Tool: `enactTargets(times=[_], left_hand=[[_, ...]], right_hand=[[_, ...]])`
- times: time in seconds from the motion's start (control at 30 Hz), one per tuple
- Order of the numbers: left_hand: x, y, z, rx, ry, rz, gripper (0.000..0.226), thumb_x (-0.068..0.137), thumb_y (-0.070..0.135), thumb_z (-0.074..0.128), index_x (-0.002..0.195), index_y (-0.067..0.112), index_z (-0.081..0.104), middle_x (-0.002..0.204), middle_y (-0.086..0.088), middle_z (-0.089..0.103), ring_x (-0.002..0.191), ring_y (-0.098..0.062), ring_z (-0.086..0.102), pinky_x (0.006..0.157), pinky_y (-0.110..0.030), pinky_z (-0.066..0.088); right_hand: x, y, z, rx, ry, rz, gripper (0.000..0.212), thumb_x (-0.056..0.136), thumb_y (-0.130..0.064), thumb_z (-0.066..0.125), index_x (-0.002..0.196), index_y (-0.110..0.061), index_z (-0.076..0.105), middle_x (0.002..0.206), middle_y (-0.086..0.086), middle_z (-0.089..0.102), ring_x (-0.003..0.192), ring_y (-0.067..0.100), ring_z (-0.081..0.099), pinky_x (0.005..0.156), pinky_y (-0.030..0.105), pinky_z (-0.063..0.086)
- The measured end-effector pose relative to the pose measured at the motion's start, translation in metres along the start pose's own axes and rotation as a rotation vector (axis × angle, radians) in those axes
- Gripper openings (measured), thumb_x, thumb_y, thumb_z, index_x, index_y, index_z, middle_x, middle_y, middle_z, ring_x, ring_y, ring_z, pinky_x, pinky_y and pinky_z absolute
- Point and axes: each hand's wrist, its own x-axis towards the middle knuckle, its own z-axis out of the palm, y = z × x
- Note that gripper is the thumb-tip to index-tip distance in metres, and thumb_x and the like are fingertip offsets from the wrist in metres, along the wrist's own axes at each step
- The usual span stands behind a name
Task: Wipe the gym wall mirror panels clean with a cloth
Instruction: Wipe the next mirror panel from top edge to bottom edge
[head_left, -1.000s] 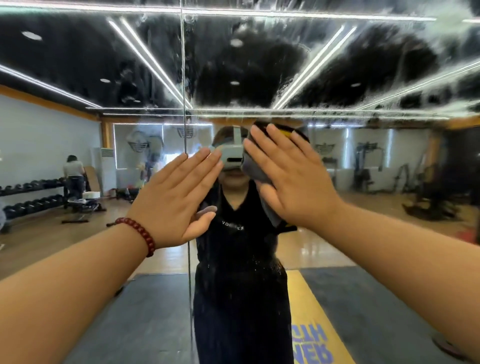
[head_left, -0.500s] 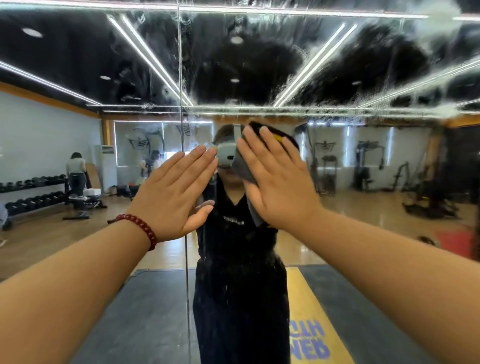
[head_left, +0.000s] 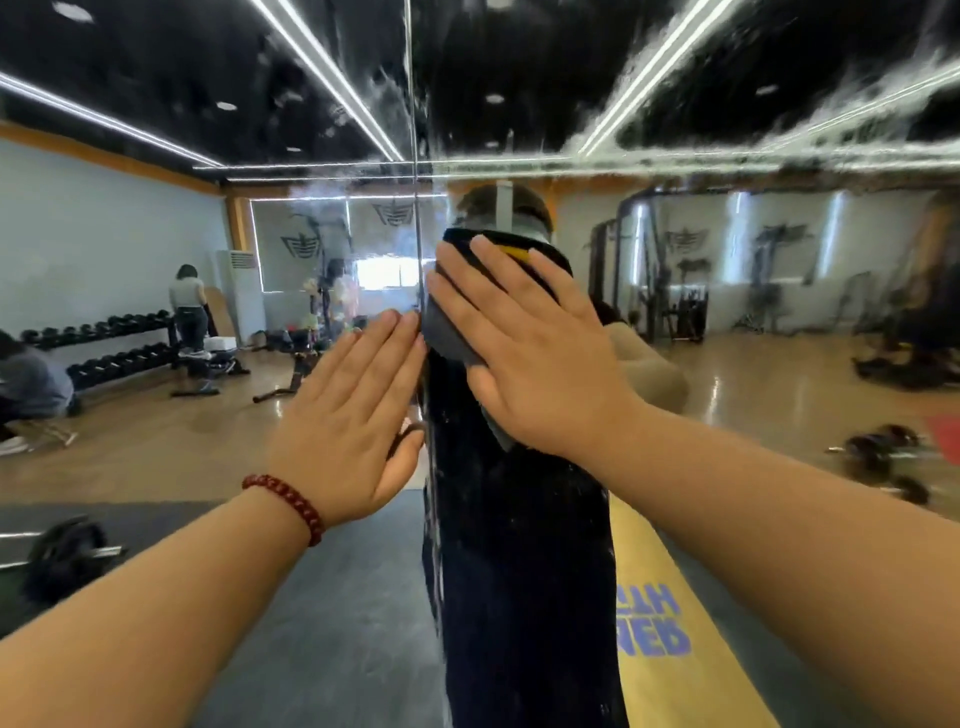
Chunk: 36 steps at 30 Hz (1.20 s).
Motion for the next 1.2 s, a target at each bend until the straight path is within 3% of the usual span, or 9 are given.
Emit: enactTargets(times=[0.3,0.53,0.63,0.8,0.87,1.03,1.2], left_hand=[[-0.005,-0.002,0.003,0.018,0.01,0.147,0.073,0.093,0.041,0.04,0.152,0.001,0.024,0.159,-0.017,0.025,0.15,-0.028,0.016,0.124,-0.044,0.009],[-0.005,0.002,0.005,0.029,0.022,0.126,0.073,0.094,0.039,0.041,0.153,0.001,0.02,0.159,-0.012,0.021,0.152,-0.022,0.006,0.124,-0.042,0.007],[-0.006,0.018,0.004,-0.029,0.014,0.02,0.072,0.096,0.04,0.039,0.152,-0.001,0.02,0.159,-0.015,0.02,0.152,-0.023,0.005,0.124,-0.044,0.006],[0.002,0.077,0.006,-0.18,0.064,-0.35,0.068,0.093,0.029,0.034,0.151,-0.006,0.022,0.16,-0.018,0.013,0.15,-0.033,0.011,0.123,-0.046,0.002],[0.008,0.088,0.008,-0.195,0.085,-0.453,0.067,0.094,0.027,0.033,0.151,-0.007,0.021,0.16,-0.021,0.014,0.15,-0.03,0.007,0.123,-0.042,-0.002],[0.011,0.099,0.013,-0.176,0.099,-0.545,0.065,0.098,0.028,0.031,0.151,-0.008,0.019,0.158,-0.027,0.017,0.148,-0.02,-0.001,0.122,-0.04,-0.006],[0.01,0.114,0.013,-0.217,0.072,-0.621,0.068,0.095,0.025,0.034,0.152,-0.006,0.015,0.161,-0.022,0.008,0.15,-0.022,-0.006,0.122,-0.043,-0.006]], right_hand=[[-0.101,-0.034,0.022,-0.015,-0.151,-0.197,0.069,0.089,-0.032,0.048,0.155,-0.021,0.031,0.162,-0.003,0.025,0.151,0.017,0.019,0.123,0.038,0.009],[-0.054,-0.018,0.009,0.069,0.05,0.249,0.061,0.094,-0.027,0.039,0.154,-0.019,0.033,0.161,0.001,0.027,0.15,0.02,0.021,0.122,0.041,0.012],[-0.077,-0.036,0.02,0.07,0.04,0.291,0.062,0.094,-0.026,0.042,0.155,-0.019,0.033,0.162,0.0,0.026,0.15,0.02,0.021,0.122,0.041,0.013],[-0.142,-0.06,0.025,0.078,-0.094,0.393,0.071,0.093,-0.029,0.051,0.157,-0.021,0.022,0.164,-0.001,0.014,0.152,0.02,0.014,0.123,0.04,0.007],[-0.14,-0.059,0.023,0.081,-0.087,0.441,0.072,0.093,-0.029,0.05,0.157,-0.022,0.02,0.164,-0.002,0.011,0.151,0.021,0.013,0.122,0.04,0.005],[-0.082,-0.022,0.009,0.16,0.08,0.571,0.063,0.095,-0.025,0.045,0.155,-0.016,0.028,0.163,0.005,0.023,0.151,0.024,0.017,0.122,0.041,0.004],[-0.098,-0.017,0.016,0.126,0.073,0.524,0.064,0.098,-0.027,0.046,0.156,-0.014,0.024,0.163,0.005,0.02,0.151,0.023,0.016,0.123,0.041,0.008]])
